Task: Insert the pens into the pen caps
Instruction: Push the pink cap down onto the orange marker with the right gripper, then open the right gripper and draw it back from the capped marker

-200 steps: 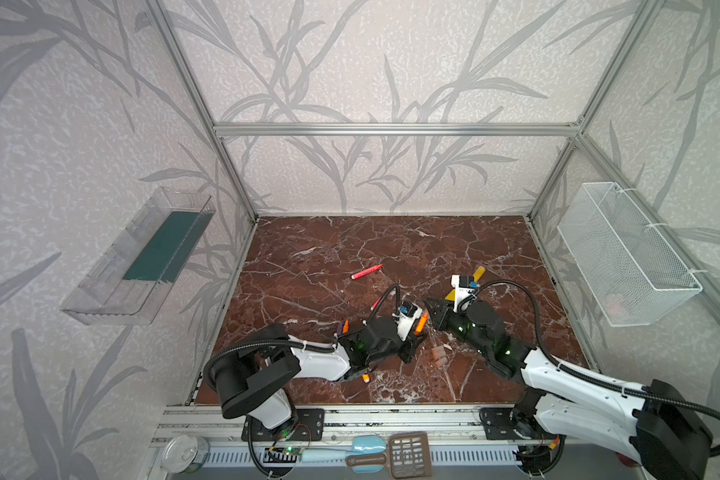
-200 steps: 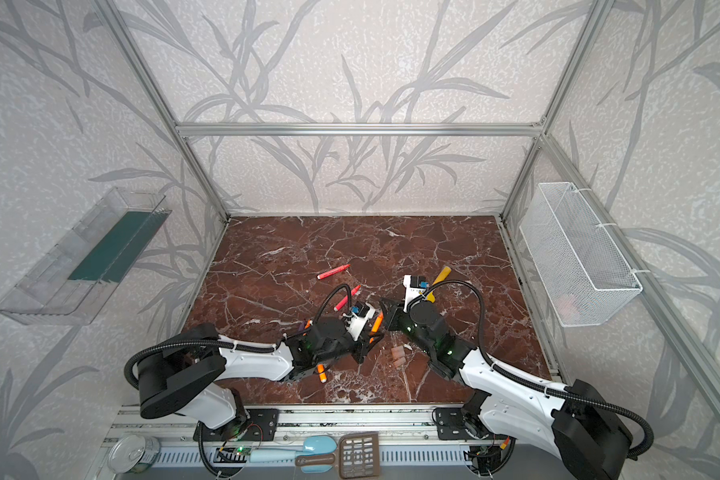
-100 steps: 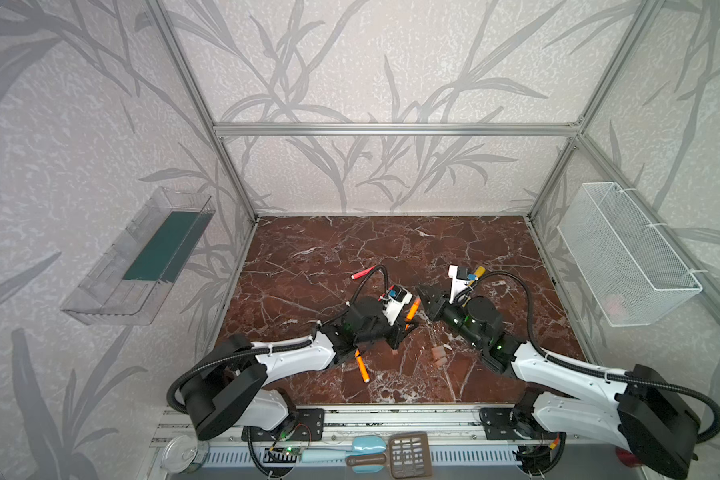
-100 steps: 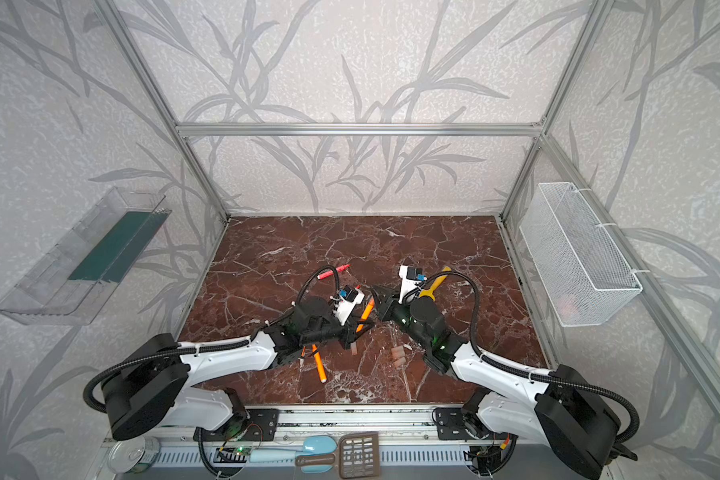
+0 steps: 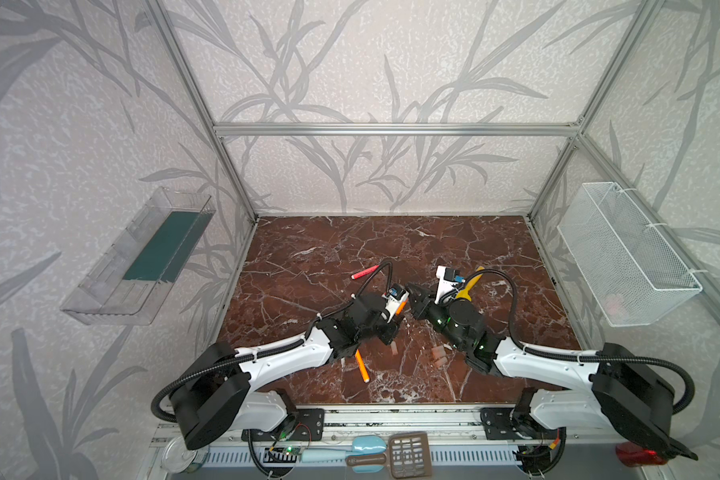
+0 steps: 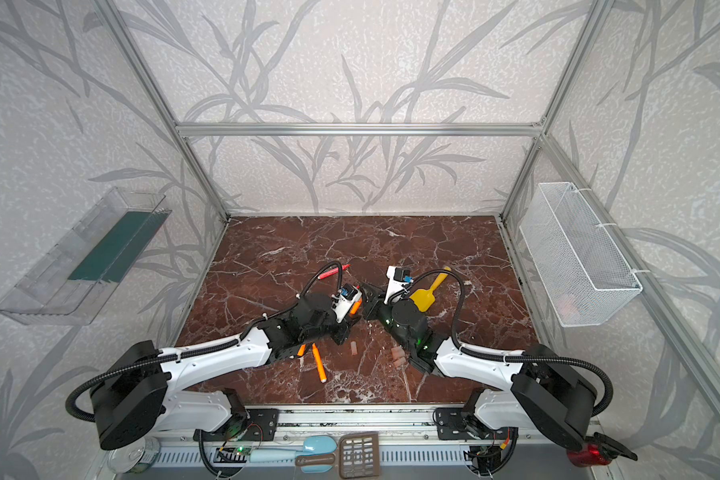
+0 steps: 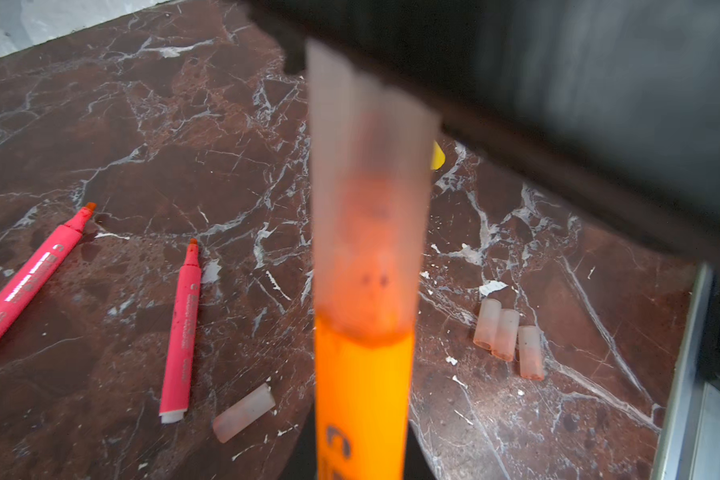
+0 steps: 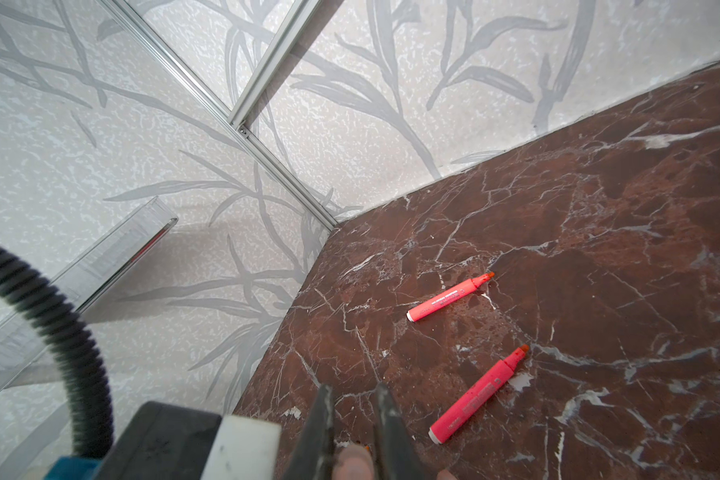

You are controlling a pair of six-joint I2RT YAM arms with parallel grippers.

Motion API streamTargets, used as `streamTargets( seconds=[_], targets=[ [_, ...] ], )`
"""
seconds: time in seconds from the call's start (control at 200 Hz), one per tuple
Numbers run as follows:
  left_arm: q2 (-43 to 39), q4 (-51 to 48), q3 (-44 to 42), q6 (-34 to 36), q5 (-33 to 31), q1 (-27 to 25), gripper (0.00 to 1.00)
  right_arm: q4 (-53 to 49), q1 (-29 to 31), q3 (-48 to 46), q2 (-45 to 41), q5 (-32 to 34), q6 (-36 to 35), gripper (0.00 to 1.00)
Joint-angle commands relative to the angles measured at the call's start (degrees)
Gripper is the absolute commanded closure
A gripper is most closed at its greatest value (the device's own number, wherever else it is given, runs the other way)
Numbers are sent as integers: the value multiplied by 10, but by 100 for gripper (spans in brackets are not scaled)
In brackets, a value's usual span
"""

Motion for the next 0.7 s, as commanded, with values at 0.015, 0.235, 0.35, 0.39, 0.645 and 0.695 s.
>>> streamTargets(
  seconds=[0.015,0.235,0.35,0.39,0.645,0.695],
  targets=[
    [-31,129,70,-64,-71,71,100,-58,77,-29,10,-142,8,100],
    [-68,145,49,-99,41,114,100,-19,80,-40,3,-155,-16,100],
    [-91,145,37,-115,68,137,100,1,81,-54,-4,-152,-22,100],
    [-97,148,33,-121,80,146,100,10,81,-58,-5,-152,-23,100],
    [-112,152,22,-123,61,167,100,30,116,-78,-17,-103,-33,100],
    [-110,145,25,-116,39,167,100,-5,135,-70,-20,-72,-23,100]
  ],
)
